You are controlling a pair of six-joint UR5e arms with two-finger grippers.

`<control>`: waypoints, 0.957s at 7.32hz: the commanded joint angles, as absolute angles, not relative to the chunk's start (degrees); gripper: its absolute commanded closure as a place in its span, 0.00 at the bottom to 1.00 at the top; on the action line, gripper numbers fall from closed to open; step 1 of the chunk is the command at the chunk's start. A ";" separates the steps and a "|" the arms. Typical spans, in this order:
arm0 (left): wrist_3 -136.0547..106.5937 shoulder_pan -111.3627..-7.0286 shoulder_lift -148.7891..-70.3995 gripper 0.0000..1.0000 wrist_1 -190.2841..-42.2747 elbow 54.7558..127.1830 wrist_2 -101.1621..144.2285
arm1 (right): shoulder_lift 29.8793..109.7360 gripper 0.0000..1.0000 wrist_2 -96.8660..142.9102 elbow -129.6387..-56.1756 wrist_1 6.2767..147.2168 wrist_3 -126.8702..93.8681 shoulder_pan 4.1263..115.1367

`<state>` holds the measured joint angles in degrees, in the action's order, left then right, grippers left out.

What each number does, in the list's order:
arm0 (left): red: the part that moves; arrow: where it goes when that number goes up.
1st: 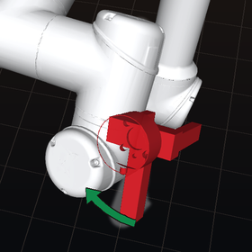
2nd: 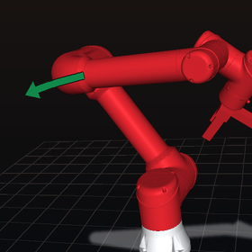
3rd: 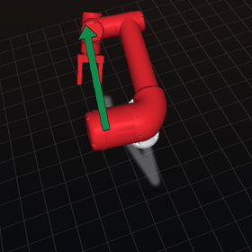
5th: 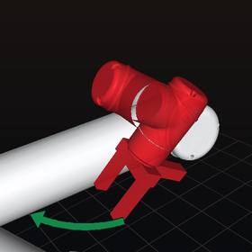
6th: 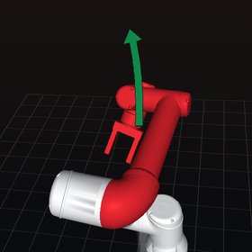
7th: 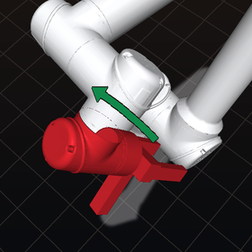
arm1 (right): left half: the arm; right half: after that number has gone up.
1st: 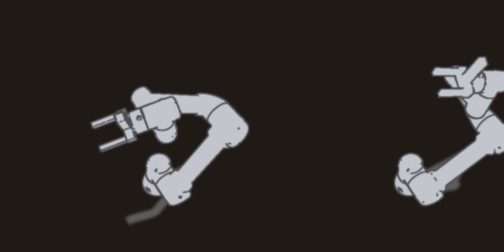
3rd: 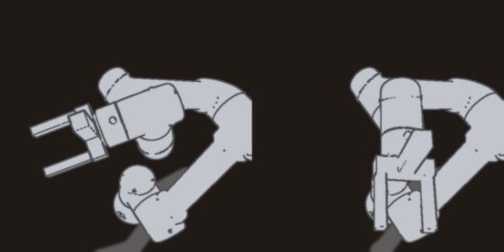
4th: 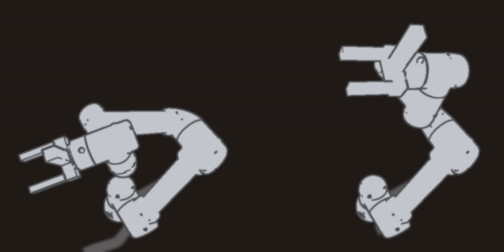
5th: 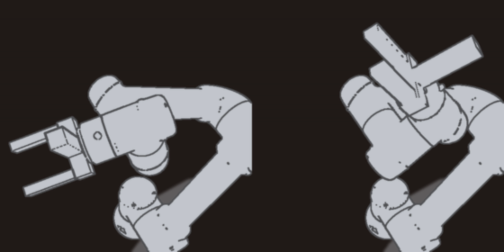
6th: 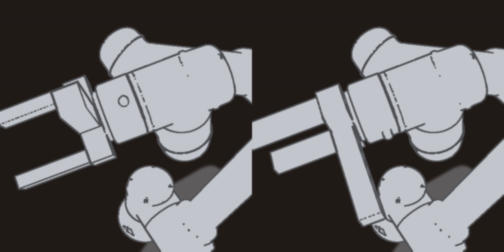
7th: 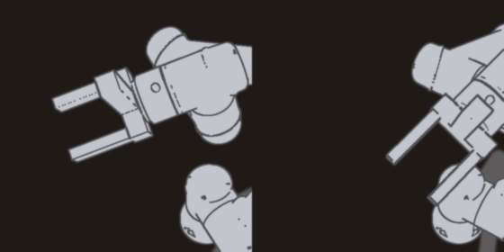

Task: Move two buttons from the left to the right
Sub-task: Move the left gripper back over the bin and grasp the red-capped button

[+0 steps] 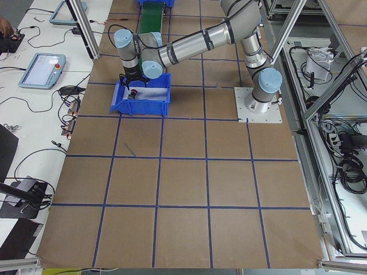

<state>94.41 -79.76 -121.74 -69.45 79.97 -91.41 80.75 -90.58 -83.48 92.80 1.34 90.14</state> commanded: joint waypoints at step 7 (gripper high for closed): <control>108.81 -79.89 -130.34 0.00 -63.81 76.20 -89.56 | 81.03 0.00 -90.88 -83.50 95.37 1.23 89.21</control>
